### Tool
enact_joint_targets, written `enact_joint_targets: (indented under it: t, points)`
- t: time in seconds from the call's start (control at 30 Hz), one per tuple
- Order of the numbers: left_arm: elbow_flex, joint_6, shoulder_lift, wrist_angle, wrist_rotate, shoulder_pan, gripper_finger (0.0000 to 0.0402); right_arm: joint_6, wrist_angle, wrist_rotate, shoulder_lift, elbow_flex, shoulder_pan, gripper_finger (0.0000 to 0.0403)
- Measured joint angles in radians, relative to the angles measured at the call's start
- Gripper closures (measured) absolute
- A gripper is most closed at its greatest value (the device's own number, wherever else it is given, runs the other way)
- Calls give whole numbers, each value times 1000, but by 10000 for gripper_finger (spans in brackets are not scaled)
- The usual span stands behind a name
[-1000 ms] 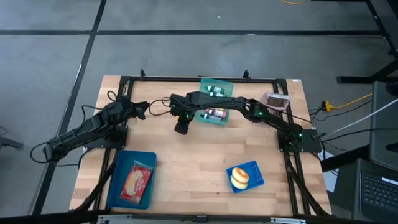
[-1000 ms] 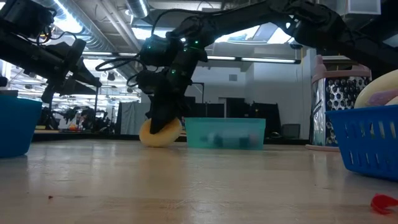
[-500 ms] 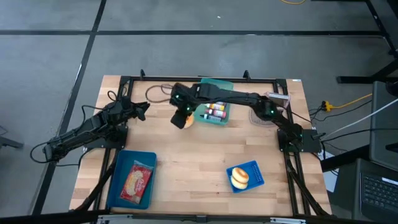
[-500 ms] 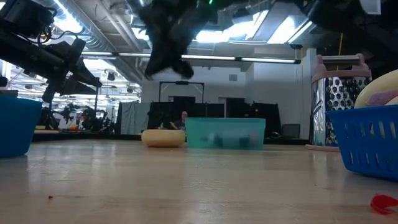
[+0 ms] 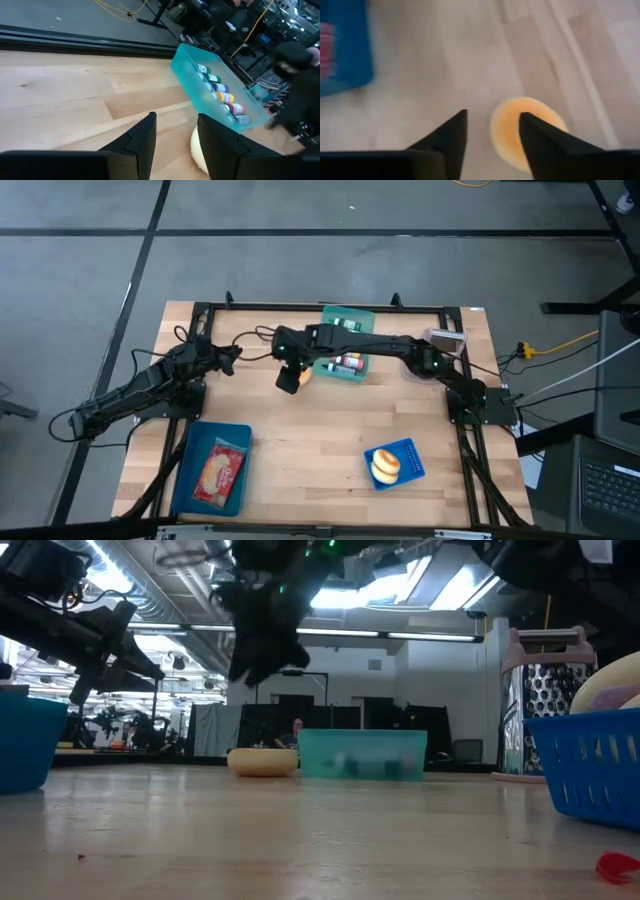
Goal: Pick & Place Food Item
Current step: Put the pink donut into the blue bin
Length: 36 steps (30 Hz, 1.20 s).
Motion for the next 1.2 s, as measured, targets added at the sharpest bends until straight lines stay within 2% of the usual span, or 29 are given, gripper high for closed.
enact_joint_targets:
  t: [0.1, 0.2, 0.57, 0.87, 0.93, 1.0, 1.13, 1.2]
  points:
    - [0, -10, 0, 0, 4, 0, 263, 0, 1, 2, 40, 0, -13, 195]
    - [0, -11, 0, 0, 13, 0, 263, 0, -3, -44, 72, -1, -27, 182]
    - [0, -17, 0, 0, 17, 0, 263, 35, -25, -53, 142, -11, -44, 195]
    - [0, -18, 9, -2, 21, 0, 263, 81, -38, -49, 201, -11, -53, 182]
    - [0, -21, 10, -2, 21, 0, 263, 94, -41, -48, 202, -12, -54, 196]
    - [0, -20, 14, -2, 21, 0, 263, 97, -37, -44, 204, -12, -55, 231]
    - [0, -20, 14, -2, 21, 0, 263, 102, -39, -60, 199, -14, -62, 352]
    - [0, -20, 14, -2, 21, 0, 263, 105, -32, -85, 200, -15, -64, 383]
